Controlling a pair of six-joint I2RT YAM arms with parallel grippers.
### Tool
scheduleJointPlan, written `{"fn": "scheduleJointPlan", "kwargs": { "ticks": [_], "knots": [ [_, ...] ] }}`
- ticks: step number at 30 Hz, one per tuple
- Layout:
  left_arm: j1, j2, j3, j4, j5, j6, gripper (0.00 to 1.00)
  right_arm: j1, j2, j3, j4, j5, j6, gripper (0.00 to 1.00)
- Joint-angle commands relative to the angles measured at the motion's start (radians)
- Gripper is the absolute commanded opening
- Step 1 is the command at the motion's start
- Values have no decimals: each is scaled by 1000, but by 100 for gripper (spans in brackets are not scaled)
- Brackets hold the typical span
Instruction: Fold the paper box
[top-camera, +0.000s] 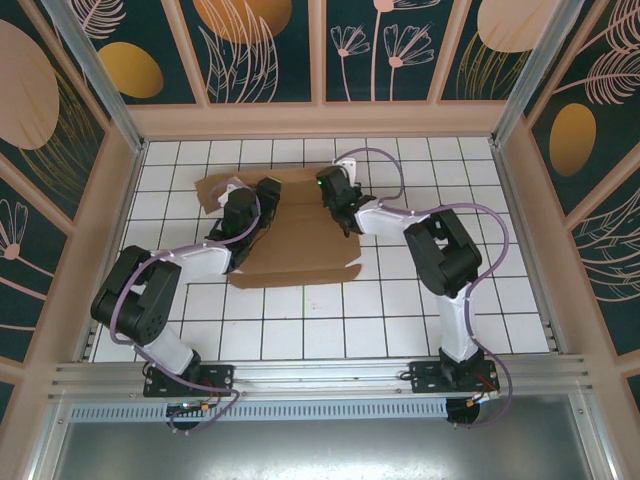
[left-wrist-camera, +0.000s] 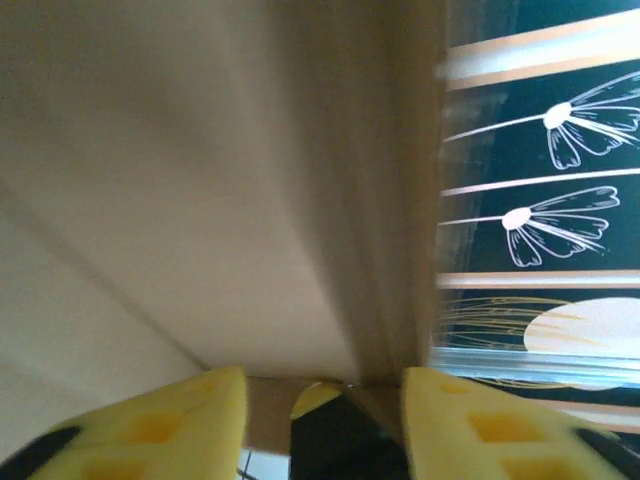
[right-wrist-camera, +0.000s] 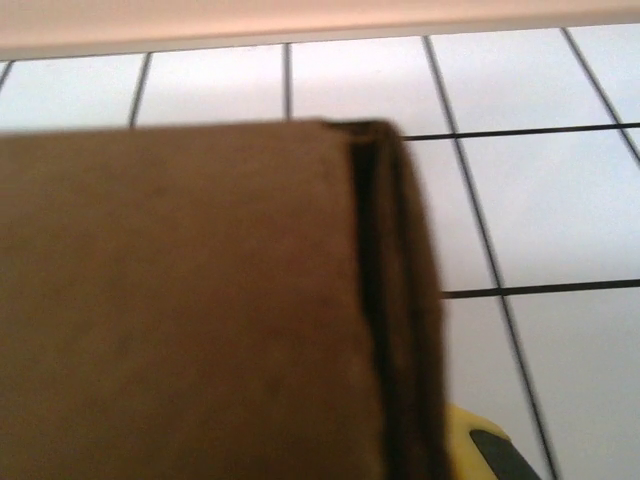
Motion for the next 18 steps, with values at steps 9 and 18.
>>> {"fn": "scheduleJointPlan", "kwargs": {
  "ticks": [9,18],
  "knots": [
    [28,-264,12,-435,123,500,67,-125,-90,-220,14,-101,-141,0],
    [30,-370,212,-805,105,774,68,-136,-132,-250,58,-154,-214,0]
  ]
}}
